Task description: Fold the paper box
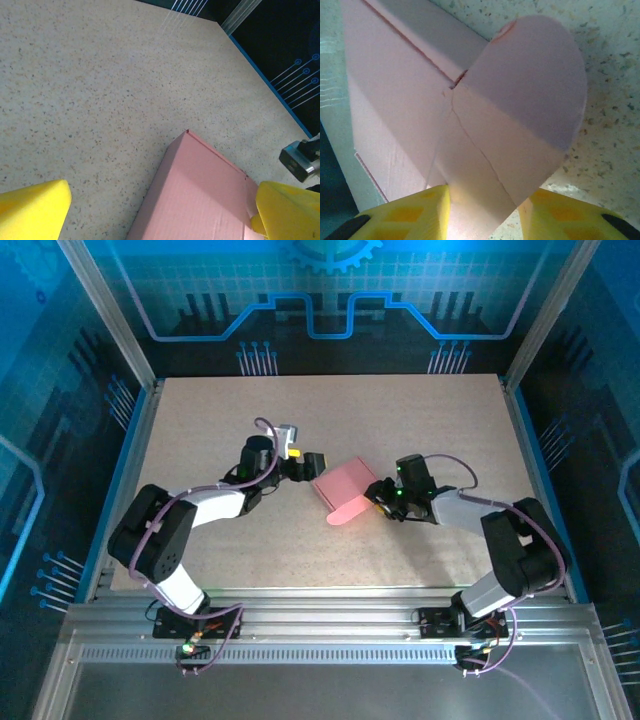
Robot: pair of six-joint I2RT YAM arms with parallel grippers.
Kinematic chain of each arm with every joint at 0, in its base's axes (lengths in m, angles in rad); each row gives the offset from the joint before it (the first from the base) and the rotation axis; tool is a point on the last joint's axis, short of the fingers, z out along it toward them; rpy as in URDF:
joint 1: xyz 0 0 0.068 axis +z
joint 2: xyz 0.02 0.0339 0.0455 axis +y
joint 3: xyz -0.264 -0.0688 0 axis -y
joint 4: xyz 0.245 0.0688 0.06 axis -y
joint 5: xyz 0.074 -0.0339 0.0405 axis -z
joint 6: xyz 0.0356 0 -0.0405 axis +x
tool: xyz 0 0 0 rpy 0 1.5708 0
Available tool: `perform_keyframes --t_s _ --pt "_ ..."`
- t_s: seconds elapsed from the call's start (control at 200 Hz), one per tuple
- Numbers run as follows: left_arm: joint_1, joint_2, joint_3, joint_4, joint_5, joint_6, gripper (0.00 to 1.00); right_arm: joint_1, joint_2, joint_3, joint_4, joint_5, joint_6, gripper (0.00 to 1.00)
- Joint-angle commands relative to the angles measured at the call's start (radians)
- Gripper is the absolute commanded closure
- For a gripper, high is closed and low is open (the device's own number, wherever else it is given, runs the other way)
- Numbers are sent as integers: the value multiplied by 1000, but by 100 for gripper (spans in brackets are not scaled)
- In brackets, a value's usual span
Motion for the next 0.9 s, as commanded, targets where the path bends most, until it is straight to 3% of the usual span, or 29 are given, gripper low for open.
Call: perform_keyframes --t_s 0.0,0.11,0.225,0.33,0.395,0.46,0.57,0.64,0.73,0.895 --pt "-3 -39 -44 48 -20 66 3 -5 14 40 -44 -8 -5 60" --pt "-1 -65 -95 69 -46 103 1 -5 -16 62 -93 6 -46 55" --pt "2 -111 -134 41 -103 49 1 -4 -99 68 -209 79 -106 34" --pt "-4 -166 -154 -42 -124 -84 1 -19 -179 69 -353 177 -168 15" --pt "-29 -199 -172 -81 -155 -121 1 -44 -216 74 -404 218 -233 8" --pt "-70 -228 -194 -98 -203 -86 1 -81 -226 98 -420 218 -309 7" --pt "-91 -240 -199 -132 -237 -89 1 -139 -116 223 -411 33 -456 8" --pt "-90 -230 -170 -150 -243 -117 2 -142 -25 299 -410 -43 -466 9" --pt "-87 -173 -62 -263 -248 -121 12 -142 29 292 -319 -103 -403 11" --pt "-62 22 220 -525 -8 15 15 -141 -7 216 -241 -87 -332 12"
